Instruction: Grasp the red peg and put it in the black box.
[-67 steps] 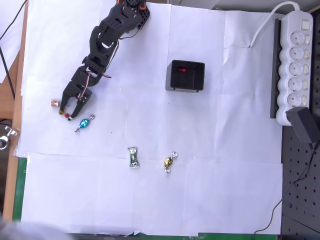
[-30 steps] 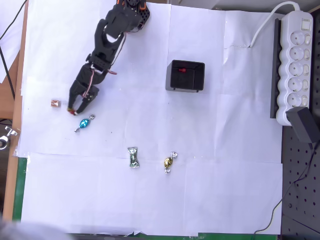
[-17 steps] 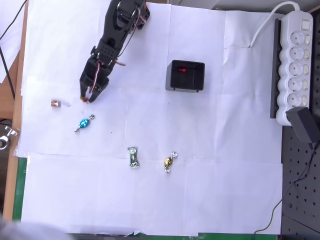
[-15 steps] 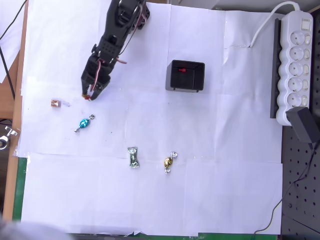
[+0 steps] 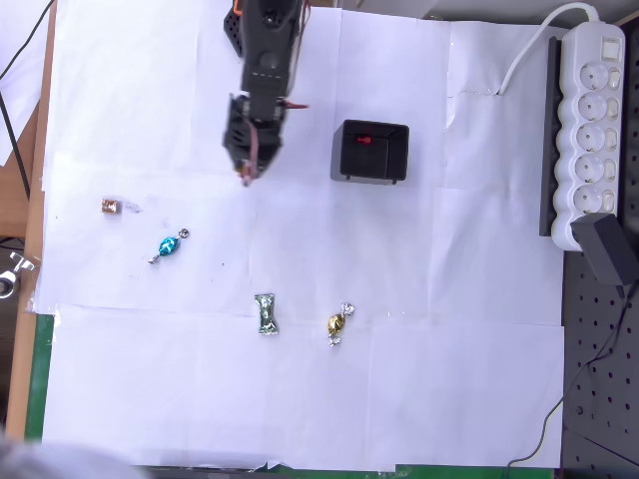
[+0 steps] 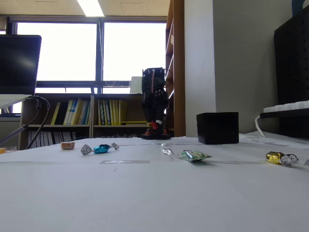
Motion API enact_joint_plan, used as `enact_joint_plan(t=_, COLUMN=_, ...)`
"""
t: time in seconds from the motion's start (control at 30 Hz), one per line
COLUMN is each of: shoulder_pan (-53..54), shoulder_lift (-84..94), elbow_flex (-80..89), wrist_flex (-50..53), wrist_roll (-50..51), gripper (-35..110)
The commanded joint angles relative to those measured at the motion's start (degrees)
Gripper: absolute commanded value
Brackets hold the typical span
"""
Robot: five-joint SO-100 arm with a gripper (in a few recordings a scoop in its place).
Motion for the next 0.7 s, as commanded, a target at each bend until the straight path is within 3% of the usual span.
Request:
enact_joint_plan(t=0.0, shoulder_pan=-6.2, shoulder_lift=3.1, elbow_flex=13.5, wrist_flex=4.9, wrist_roll=2.2, gripper=0)
enact_joint_plan(t=0.67, shoulder_pan=-37.4, shoulder_lift=6.5, elbow_flex=24.3, wrist_flex=9.2, wrist_roll=12.8, gripper=0)
